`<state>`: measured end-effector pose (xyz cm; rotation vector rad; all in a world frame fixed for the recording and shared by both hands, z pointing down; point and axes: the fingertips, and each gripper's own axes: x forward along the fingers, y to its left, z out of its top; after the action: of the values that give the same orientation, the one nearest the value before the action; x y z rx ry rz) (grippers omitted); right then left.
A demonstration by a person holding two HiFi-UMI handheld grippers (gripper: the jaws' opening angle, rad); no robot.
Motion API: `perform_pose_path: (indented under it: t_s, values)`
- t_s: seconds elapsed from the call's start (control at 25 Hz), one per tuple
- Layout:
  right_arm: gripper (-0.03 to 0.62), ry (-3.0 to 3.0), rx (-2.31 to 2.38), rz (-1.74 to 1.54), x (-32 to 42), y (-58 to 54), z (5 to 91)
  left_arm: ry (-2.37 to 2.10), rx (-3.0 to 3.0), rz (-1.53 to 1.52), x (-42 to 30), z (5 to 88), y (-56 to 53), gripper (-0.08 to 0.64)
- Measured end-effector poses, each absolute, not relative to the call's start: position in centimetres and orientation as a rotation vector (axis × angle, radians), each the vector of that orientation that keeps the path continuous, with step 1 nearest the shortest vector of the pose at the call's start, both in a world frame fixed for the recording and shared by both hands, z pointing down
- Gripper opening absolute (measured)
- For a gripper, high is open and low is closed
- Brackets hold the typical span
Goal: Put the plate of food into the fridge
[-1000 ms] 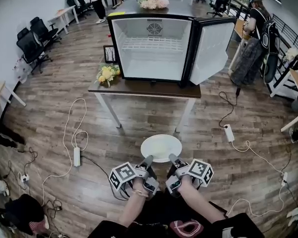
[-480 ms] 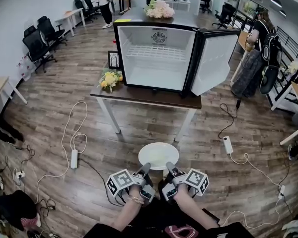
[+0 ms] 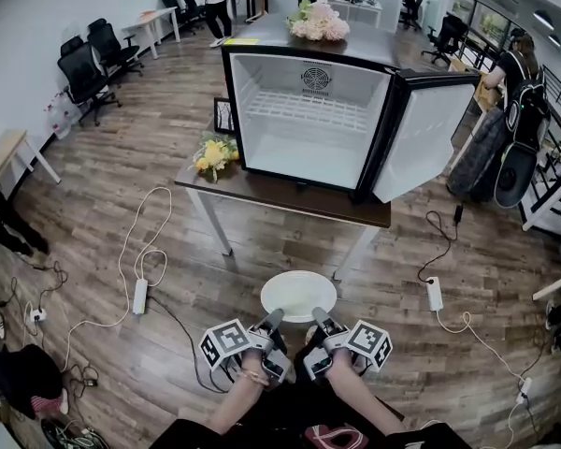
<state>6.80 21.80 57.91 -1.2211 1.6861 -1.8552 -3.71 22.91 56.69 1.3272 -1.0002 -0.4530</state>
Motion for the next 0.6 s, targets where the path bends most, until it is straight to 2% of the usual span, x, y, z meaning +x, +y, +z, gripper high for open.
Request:
perform_pose_path:
  t_s: [0.6]
  values:
    - [0.038,1.804,-1.182,-1.905,9.5,9.7,57.3,-1.065,1.275,-0.532,-0.9,56.4,11.9,0.021]
